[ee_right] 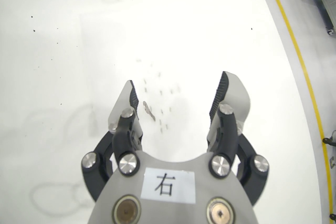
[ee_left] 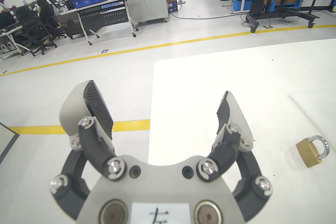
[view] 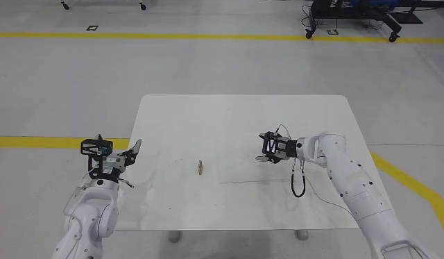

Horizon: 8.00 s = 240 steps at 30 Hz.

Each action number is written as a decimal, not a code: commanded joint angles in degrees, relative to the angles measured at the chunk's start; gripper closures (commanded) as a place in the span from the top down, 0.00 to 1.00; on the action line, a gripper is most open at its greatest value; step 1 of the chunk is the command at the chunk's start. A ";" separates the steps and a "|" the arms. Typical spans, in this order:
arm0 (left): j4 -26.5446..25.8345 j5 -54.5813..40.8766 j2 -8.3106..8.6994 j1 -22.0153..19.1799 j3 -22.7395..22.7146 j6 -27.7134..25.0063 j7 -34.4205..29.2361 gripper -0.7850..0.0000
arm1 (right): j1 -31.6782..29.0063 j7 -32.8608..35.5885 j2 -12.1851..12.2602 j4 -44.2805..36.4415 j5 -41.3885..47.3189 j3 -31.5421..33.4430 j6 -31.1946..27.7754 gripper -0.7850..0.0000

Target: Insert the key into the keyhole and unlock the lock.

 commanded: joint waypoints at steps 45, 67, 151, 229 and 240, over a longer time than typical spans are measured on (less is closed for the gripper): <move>0.00 0.00 0.00 0.00 0.00 0.00 0.00 1.00 | 8.91 -15.79 8.34 6.57 3.02 -17.25 1.89 0.00; 0.00 0.00 0.00 0.00 0.00 0.00 0.00 1.00 | 5.03 -28.96 9.81 3.47 11.31 -11.47 1.65 0.00; 24.87 -82.47 -0.57 -35.28 30.80 -46.94 -50.18 0.28 | 8.92 14.84 4.22 2.40 108.76 -32.96 0.04 0.00; 17.41 -69.06 4.44 -34.70 32.91 -38.44 -58.04 0.00 | 1.53 35.09 4.80 -6.68 88.04 -20.41 5.62 0.00; 17.33 -69.32 4.83 -34.64 32.93 -38.19 -56.08 0.00 | 1.32 35.87 4.76 -5.52 89.67 -20.33 4.00 0.00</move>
